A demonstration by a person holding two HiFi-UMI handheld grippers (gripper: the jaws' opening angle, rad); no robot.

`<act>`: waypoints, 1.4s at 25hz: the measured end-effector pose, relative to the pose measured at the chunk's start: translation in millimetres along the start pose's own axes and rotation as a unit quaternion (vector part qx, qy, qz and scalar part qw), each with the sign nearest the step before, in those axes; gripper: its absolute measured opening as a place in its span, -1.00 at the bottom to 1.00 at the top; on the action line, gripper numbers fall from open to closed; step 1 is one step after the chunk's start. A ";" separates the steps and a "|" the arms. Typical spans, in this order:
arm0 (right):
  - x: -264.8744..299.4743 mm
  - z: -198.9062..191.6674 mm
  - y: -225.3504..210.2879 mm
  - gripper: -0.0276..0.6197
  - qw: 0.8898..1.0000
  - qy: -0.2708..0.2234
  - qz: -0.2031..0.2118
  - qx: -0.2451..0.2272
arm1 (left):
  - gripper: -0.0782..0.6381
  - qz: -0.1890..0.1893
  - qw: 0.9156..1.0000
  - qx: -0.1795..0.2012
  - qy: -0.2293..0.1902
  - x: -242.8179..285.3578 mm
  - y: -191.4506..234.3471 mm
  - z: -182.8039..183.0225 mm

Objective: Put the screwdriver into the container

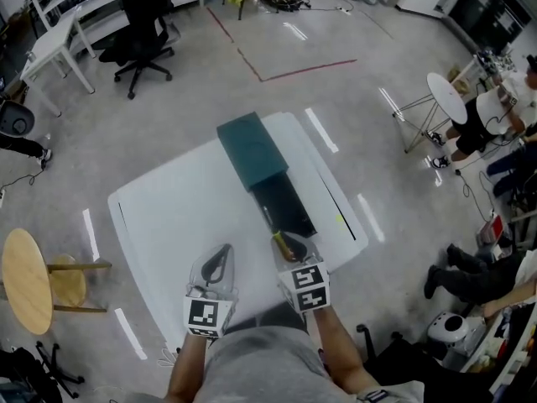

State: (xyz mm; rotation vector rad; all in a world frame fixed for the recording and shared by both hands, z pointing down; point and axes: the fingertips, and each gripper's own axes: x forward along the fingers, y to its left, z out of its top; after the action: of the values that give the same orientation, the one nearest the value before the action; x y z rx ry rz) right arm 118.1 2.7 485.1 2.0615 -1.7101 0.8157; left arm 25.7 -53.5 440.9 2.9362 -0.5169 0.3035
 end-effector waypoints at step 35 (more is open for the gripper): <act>152.4 -56.8 -84.3 -0.68 0.982 0.159 0.101 -0.012 | -0.75 0.127 0.983 -0.090 0.096 103.5 37.3 -85.5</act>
State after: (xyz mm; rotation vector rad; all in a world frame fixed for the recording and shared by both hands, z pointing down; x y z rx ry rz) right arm 204.7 -63.5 632.3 1.6511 -1.7512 1.1144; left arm 93.1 -106.4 550.7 2.6322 -0.8416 0.5336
